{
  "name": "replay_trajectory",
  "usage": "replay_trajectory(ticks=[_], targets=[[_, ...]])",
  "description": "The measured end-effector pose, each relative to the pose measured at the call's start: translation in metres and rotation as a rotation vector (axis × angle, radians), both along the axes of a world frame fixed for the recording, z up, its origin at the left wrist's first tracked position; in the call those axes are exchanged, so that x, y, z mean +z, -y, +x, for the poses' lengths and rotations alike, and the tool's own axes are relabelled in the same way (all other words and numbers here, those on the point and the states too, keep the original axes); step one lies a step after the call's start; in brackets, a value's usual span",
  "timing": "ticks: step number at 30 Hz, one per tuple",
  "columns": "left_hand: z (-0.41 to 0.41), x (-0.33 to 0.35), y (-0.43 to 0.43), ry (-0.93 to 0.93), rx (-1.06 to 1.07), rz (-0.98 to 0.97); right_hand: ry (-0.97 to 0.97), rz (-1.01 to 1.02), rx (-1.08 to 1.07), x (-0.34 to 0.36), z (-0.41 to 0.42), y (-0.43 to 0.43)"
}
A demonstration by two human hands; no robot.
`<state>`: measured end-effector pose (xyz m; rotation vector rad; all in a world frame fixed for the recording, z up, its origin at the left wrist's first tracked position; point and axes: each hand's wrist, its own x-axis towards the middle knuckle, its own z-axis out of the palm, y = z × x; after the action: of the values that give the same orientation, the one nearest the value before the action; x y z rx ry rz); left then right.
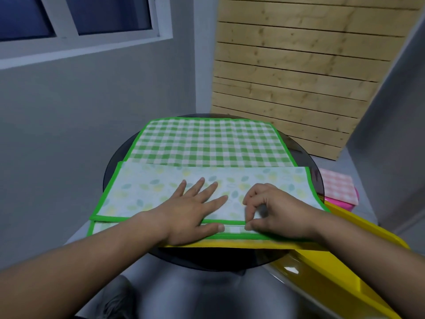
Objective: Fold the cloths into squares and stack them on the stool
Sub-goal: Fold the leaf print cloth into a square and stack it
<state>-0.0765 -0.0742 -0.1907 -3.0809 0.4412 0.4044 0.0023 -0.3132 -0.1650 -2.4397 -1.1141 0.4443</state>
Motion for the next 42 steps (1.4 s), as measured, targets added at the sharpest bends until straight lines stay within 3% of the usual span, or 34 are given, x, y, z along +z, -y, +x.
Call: replay_trajectory(ticks=[9,14,23,33,37,42], targets=[[0.002,-0.004,-0.002,-0.048,0.032,-0.08,0.034,-0.045,0.019,0.001,0.002,-0.002],[0.003,-0.001,0.003,-0.046,0.115,-0.108,0.177,-0.09,0.036,0.003,0.008,-0.004],[0.035,0.022,-0.017,0.197,0.22,-0.175,0.398,-0.147,-0.14,0.003,0.045,-0.01],[0.062,0.03,-0.037,0.021,0.476,-0.147,0.287,-0.027,-0.306,0.0,0.084,-0.033],[0.07,0.03,-0.019,-0.051,0.602,-0.22,0.046,0.14,-0.396,-0.002,0.095,-0.044],[0.073,0.024,0.009,-0.031,0.681,-0.472,-0.132,0.167,-0.417,-0.008,0.106,-0.049]])
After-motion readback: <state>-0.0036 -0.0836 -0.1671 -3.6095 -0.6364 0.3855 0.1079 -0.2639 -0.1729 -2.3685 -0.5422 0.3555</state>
